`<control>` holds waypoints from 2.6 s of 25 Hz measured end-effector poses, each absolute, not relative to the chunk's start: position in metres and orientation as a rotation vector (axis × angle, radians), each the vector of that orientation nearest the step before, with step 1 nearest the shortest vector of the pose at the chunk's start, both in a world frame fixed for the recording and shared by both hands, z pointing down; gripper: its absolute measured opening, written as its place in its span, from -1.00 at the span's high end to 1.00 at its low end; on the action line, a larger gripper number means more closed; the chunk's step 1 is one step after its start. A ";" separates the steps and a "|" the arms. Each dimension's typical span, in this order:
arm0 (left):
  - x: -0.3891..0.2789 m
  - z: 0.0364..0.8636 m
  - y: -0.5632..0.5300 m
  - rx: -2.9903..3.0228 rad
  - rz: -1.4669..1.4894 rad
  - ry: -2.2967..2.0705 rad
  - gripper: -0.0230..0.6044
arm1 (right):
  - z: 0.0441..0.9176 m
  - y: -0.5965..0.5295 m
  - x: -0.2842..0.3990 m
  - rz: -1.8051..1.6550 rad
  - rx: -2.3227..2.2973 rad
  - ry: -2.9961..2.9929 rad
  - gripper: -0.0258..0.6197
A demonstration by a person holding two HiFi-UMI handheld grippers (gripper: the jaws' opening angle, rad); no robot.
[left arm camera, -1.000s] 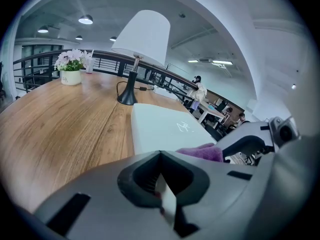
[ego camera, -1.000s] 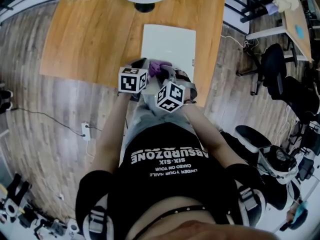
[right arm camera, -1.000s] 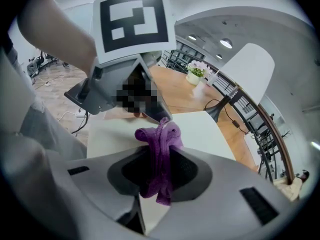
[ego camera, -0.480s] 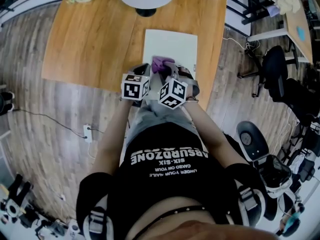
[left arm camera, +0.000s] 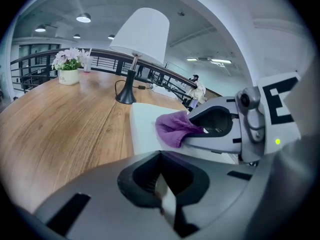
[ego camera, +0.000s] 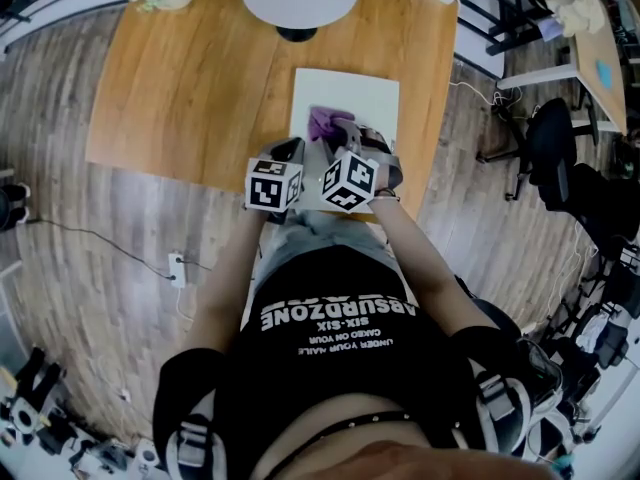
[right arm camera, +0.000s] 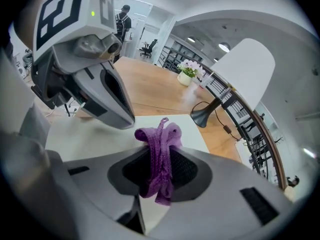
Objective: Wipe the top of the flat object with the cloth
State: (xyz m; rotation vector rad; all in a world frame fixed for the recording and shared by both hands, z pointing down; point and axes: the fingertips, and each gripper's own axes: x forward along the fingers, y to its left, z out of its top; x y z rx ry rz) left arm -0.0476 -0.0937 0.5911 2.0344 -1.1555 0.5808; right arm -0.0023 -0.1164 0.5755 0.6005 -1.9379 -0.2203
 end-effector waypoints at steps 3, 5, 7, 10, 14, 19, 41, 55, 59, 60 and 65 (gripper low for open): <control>-0.047 0.591 -0.094 2.039 0.593 -1.152 0.88 | 0.575 -0.127 -0.003 -0.227 0.602 -1.936 0.59; -0.047 0.591 -0.094 2.040 0.595 -1.151 0.88 | 0.574 -0.136 -0.003 -0.233 0.609 -1.932 0.59; -0.048 0.590 -0.094 2.036 0.593 -1.147 0.88 | 0.573 -0.147 -0.003 -0.237 0.619 -1.926 0.59; -0.048 0.588 -0.095 2.033 0.593 -1.145 0.88 | 0.573 -0.167 -0.004 -0.242 0.632 -1.918 0.59; -0.049 0.589 -0.097 2.039 0.592 -1.150 0.88 | 0.574 -0.189 -0.008 -0.247 0.643 -1.907 0.59; -0.050 0.589 -0.095 2.032 0.598 -1.144 0.88 | 0.575 -0.208 -0.013 -0.251 0.653 -1.897 0.59; -0.048 0.587 -0.095 2.031 0.528 -1.151 0.88 | 0.576 -0.226 -0.052 -0.269 0.574 -1.894 0.60; -0.097 0.584 -0.058 1.917 0.465 -1.240 0.88 | 0.570 -0.194 -0.061 -0.366 0.527 -1.886 0.59; -0.103 0.585 -0.048 1.885 0.457 -1.280 0.88 | 0.570 -0.182 -0.059 -0.378 0.515 -1.896 0.59; -0.104 0.585 -0.046 1.880 0.457 -1.287 0.88 | 0.571 -0.179 -0.058 -0.378 0.511 -1.897 0.59; -0.105 0.581 -0.038 1.881 0.467 -1.316 0.88 | 0.572 -0.161 -0.057 -0.380 0.504 -1.907 0.59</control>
